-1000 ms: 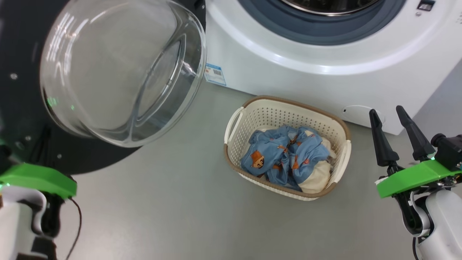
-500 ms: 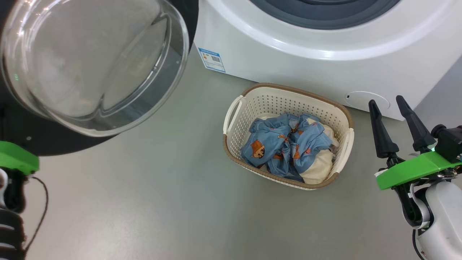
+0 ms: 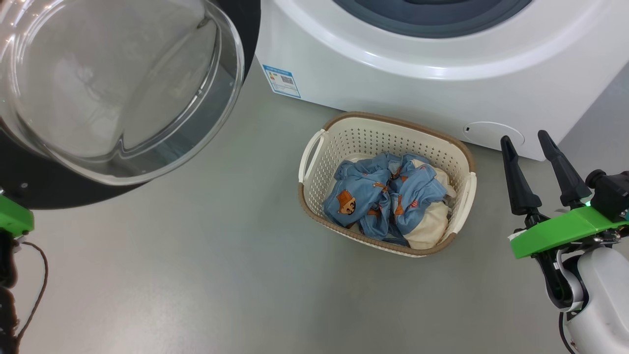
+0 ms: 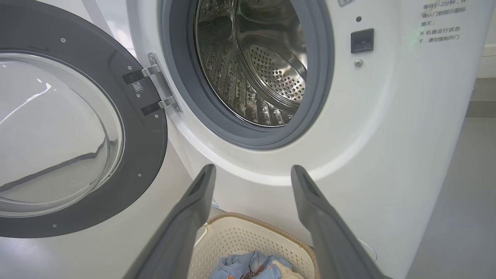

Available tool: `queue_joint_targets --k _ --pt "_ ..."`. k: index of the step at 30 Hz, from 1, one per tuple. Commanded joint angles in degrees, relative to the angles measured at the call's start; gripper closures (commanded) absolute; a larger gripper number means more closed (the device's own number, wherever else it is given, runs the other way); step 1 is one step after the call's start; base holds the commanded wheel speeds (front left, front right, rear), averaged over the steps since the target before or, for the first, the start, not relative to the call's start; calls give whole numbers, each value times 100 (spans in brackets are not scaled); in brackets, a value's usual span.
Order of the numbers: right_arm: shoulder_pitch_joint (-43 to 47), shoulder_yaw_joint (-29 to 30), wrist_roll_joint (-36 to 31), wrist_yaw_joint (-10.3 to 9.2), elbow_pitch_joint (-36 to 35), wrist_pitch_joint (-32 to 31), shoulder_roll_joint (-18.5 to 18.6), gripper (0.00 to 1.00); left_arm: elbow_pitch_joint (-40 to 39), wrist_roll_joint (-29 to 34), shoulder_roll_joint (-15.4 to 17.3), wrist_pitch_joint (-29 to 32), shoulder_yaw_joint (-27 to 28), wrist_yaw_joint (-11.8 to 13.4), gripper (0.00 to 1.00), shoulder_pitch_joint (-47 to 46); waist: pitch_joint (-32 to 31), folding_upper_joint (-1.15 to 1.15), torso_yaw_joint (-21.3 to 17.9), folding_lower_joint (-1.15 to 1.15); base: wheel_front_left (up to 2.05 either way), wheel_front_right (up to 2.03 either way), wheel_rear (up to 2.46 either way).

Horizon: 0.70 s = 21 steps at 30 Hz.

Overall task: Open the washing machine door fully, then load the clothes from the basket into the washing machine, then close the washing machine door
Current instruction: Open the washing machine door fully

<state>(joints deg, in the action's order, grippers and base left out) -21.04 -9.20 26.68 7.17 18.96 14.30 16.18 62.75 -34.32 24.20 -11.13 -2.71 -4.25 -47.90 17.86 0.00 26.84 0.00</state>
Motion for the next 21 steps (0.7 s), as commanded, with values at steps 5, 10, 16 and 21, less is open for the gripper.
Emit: queue_joint_targets --k 5,10,16,21 --pt "-82 -72 -9 32 -113 70 -66 0 75 -104 424 -132 170 -35 100 -167 -61 0 18 0 0 0 0" --pt "-71 -55 -25 32 -130 70 -91 0 168 -145 403 -200 158 -103 100 -111 -77 0 19 0 0 0 0" --pt "-49 -20 -16 32 -134 70 -100 0 119 -168 382 -290 118 -194 100 -4 -90 0 5 0 0 0 0" --pt "-11 3 -3 32 -137 70 -109 0 3 -158 363 -341 72 -241 100 130 -168 0 -25 0 0 0 0"
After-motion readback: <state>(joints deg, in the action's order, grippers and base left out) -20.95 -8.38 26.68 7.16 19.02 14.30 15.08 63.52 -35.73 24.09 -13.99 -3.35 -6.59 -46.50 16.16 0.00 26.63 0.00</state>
